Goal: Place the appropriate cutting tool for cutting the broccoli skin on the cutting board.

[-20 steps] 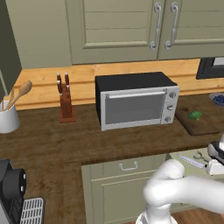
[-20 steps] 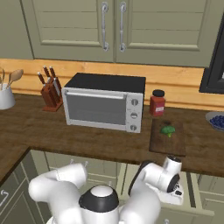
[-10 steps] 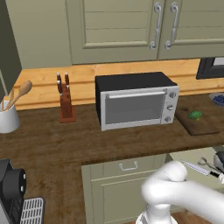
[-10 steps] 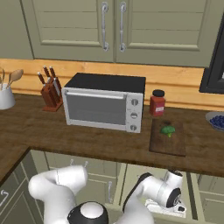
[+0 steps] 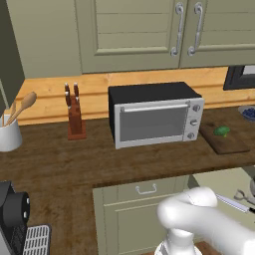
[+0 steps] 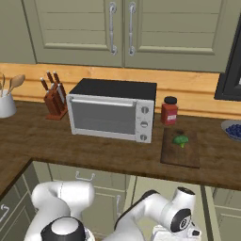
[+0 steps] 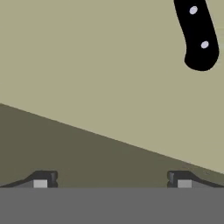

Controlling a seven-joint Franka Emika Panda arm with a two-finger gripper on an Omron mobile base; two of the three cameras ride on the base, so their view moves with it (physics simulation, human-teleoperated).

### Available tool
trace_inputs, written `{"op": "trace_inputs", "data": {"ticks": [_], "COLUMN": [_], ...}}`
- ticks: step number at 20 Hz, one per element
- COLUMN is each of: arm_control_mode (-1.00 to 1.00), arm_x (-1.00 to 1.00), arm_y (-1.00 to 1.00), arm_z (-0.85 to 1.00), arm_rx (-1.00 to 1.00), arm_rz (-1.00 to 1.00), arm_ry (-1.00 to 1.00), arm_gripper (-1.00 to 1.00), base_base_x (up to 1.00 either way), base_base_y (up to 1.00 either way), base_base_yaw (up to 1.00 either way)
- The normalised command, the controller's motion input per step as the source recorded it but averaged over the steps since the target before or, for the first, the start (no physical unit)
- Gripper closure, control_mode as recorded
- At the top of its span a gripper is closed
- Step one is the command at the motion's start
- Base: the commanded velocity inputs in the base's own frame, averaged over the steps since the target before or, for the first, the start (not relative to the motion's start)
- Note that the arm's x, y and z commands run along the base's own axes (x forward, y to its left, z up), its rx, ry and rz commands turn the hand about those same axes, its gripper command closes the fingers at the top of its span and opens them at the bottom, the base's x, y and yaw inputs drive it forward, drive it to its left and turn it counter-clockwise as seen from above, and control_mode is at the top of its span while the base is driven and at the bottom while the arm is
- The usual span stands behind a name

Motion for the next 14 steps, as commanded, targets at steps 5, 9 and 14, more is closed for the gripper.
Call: {"op": "trace_inputs", "data": {"ticks": [5, 9, 14], "arm_control_mode": [-1.00, -1.00, -1.00], "arm_x": [0.34, 0.51, 0.49], "arm_y": [0.05, 0.01, 0.00], "arm_z": [0.67, 0.26, 0.01], "arm_rx": [0.03, 0.12, 0.14], "arm_rz": [0.09, 0.12, 0.11], "arm_ry": [-0.02, -0.07, -0.08], "arm_gripper": [-1.00, -1.00, -1.00], "base_base_x": [0.00, 0.00, 0.00], "base_base_y": [0.00, 0.00, 0.00], "base_base_yaw": [0.00, 0.00, 0.00]}}
